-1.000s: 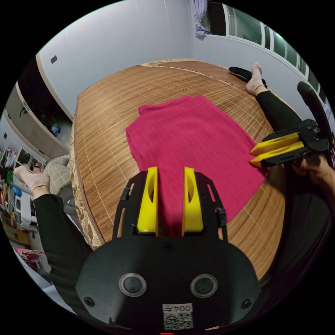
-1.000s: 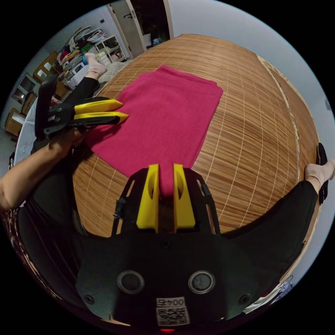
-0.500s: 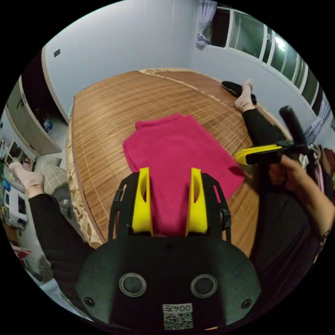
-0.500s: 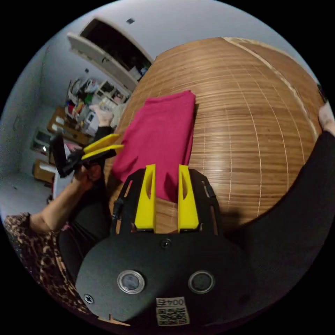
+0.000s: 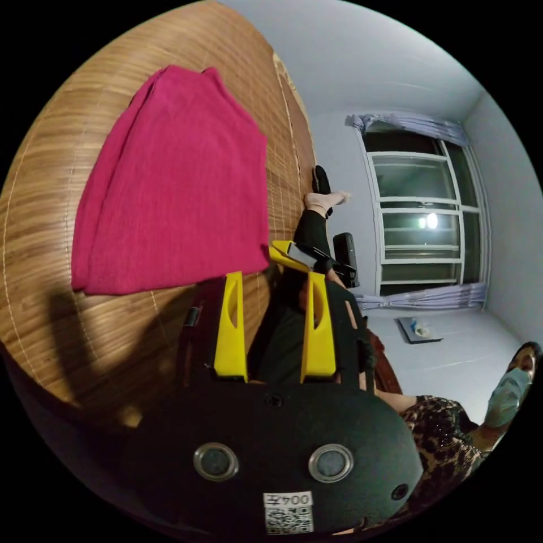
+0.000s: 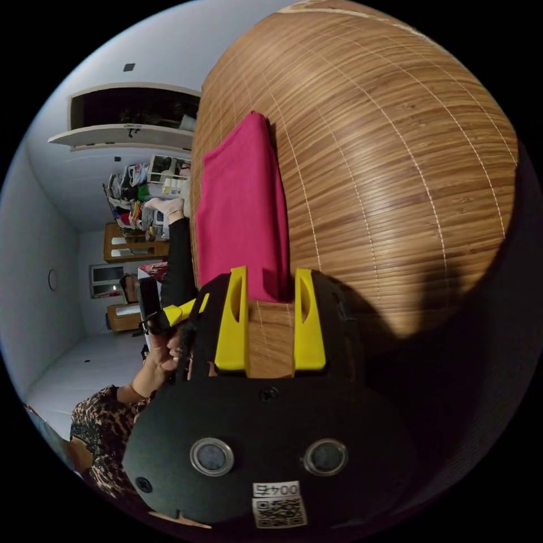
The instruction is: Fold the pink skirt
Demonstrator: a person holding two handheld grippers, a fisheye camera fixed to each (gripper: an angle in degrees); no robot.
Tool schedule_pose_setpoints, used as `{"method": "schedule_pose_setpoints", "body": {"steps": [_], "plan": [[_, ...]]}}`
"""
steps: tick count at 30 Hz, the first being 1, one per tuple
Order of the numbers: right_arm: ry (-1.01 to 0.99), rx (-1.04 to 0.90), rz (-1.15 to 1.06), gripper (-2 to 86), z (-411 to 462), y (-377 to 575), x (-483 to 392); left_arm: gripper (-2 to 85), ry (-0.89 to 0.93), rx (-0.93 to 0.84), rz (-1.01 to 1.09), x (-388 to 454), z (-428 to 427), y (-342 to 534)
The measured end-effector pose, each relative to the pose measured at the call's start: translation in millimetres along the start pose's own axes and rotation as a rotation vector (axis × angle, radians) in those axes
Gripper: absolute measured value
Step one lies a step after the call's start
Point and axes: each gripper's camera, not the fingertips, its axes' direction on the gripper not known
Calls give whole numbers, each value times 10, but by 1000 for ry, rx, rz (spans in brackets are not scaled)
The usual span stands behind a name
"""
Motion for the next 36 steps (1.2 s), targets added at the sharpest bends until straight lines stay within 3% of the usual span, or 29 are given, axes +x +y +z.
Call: {"method": "schedule_pose_setpoints", "body": {"steps": [5,10,16,19,24,31,36], "plan": [[-15,-14,-7,117,-71,-105,91,141,33,-8,-72,-172,-142,-160],[-54,31,-37,112,-210,-136,134,129,-6,11,8,-80,-326,-314],[-19,-18,-58,111,-217,-220,106,115,70,-7,-99,-307,-335,-345],[-37,-12,-61,109,-273,-235,131,91,105,64,-22,-216,-416,-370],[-29,-86,-69,102,-151,-379,148,72,-63,112,147,21,-464,-566],[78,-157,-85,86,-11,-495,70,52,-278,66,102,-221,-253,-631],[204,-212,-97,54,82,-524,-26,22,-267,88,61,-317,-232,-631]]}}
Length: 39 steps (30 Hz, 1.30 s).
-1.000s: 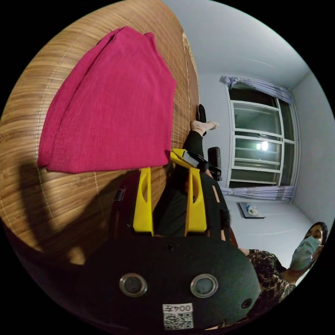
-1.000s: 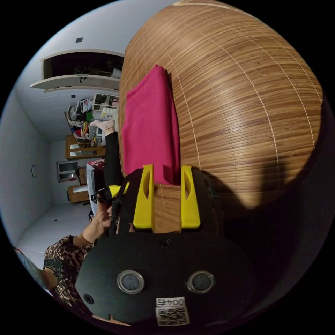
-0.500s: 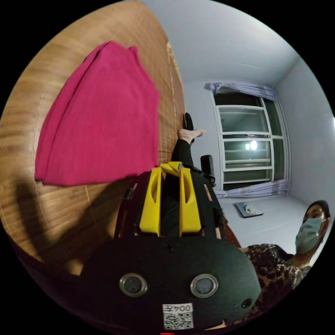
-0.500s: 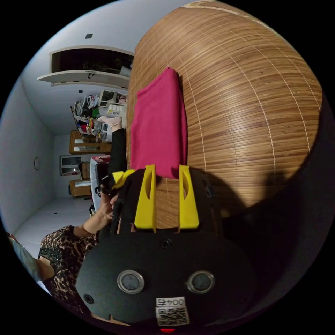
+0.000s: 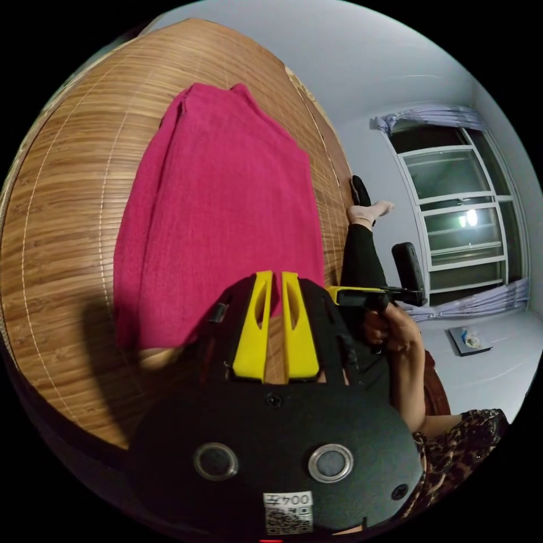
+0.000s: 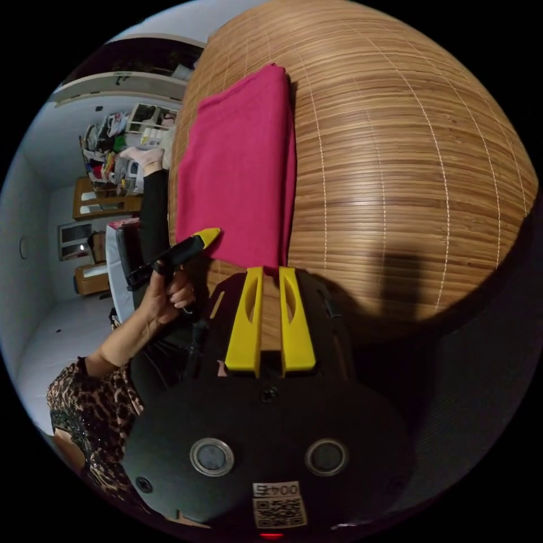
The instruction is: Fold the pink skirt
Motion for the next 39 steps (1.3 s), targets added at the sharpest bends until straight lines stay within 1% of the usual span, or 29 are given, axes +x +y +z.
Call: {"method": "schedule_pose_setpoints", "body": {"steps": [2,6,10,13,17,21,23,26,30,33,35,37,39], "plan": [[58,-23,-2,43,20,-10,-49,15,-10,1,12,-2,31,2],[73,2,12,43,-32,27,-57,14,-41,-2,43,52,76,-2],[-37,102,43,79,-181,102,51,20,-22,2,25,41,110,-4],[-94,94,48,117,-155,78,94,39,44,8,4,27,116,-19],[-136,82,38,125,-150,72,94,78,66,25,11,92,45,-63],[-188,152,64,126,-281,186,156,83,114,38,-22,63,20,-65],[-227,152,74,133,-310,219,195,82,136,39,-38,48,46,-68],[-225,148,77,135,-336,252,193,83,153,40,-38,69,64,-88],[-194,90,69,126,-300,245,157,88,174,29,-37,121,95,-101],[-217,75,68,110,-320,280,174,96,213,12,-64,161,151,-74],[-229,48,51,93,-319,312,159,106,264,-13,-102,183,229,-50],[-197,54,39,65,-363,356,130,114,282,-31,-122,212,295,-40],[-223,47,2,44,-391,407,92,123,305,-53,-147,231,373,-31]]}}
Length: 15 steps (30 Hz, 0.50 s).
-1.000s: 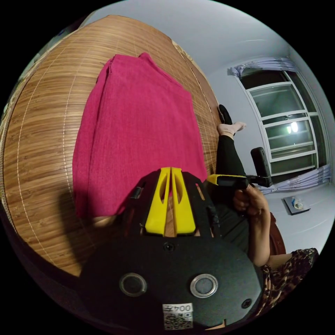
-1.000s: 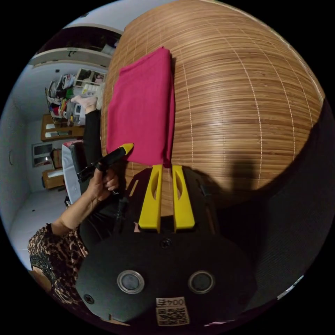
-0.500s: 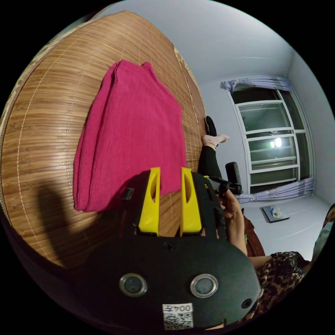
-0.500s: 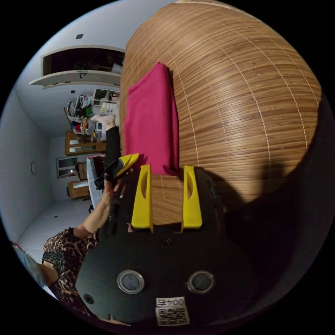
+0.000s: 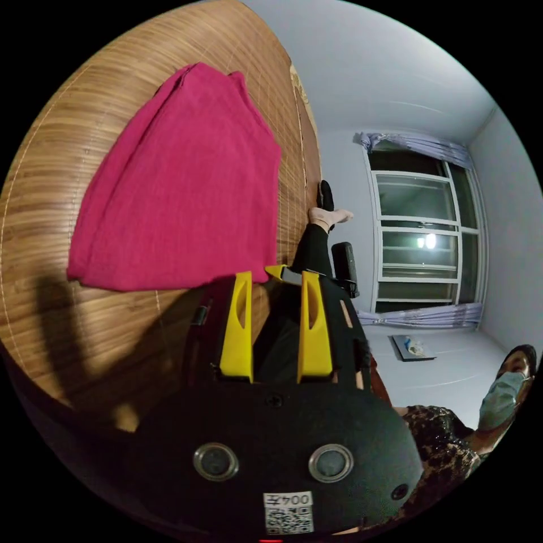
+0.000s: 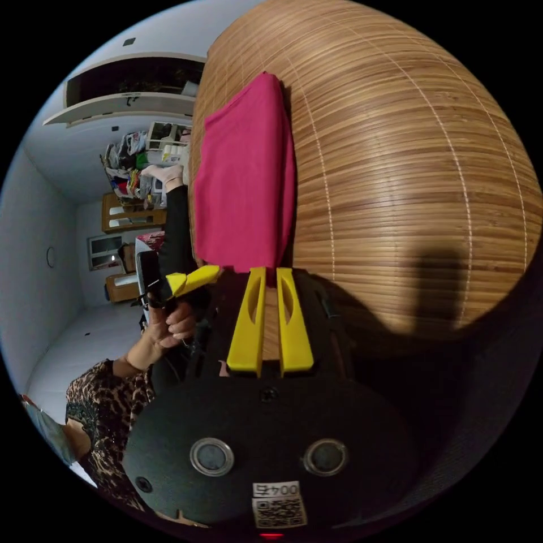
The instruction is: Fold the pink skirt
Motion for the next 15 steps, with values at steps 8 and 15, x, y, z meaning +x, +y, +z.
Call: {"method": "schedule_pose_setpoints", "body": {"steps": [8,15], "plan": [[-153,50,-132,37,-362,439,-149,169,138,10,-146,-192,415,45],[-207,-16,-233,36,-553,755,-325,162,247,58,-202,-266,745,-19]]}}
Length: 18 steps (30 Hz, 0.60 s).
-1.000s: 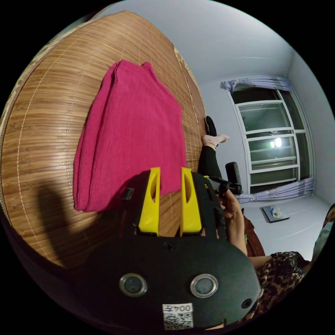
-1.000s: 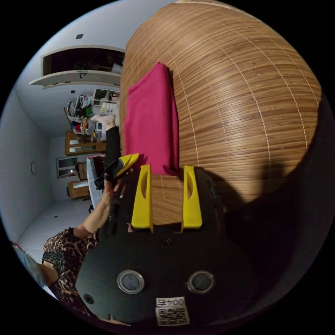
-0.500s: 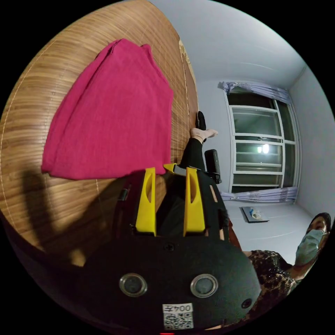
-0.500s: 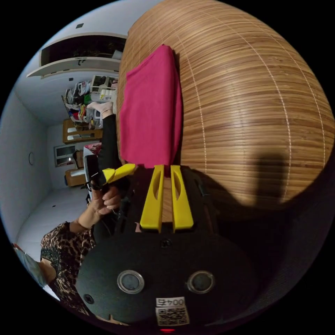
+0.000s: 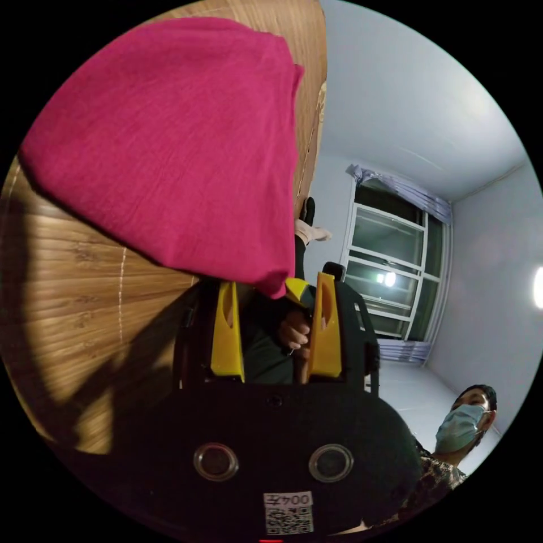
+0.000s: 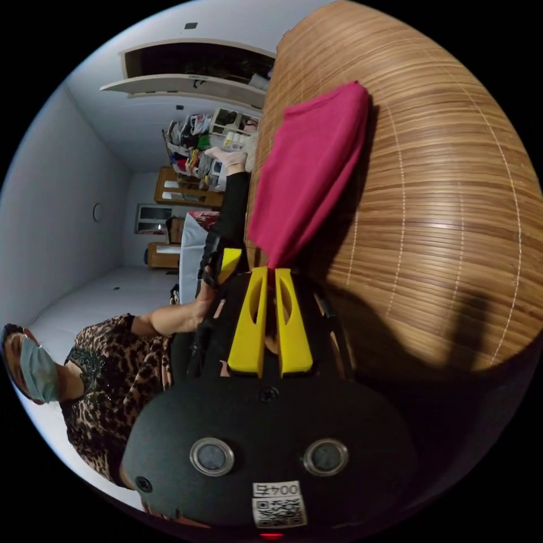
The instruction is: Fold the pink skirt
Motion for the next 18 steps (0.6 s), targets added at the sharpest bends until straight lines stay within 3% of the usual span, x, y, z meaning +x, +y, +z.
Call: {"method": "schedule_pose_setpoints", "body": {"steps": [5,10,18], "plan": [[-36,-4,-5,66,-196,252,-174,70,-37,10,36,64,125,-37],[-99,199,118,158,-633,567,-148,62,-57,-11,65,177,263,4],[-147,245,245,207,-905,823,-250,61,-81,-79,144,234,656,139]]}}
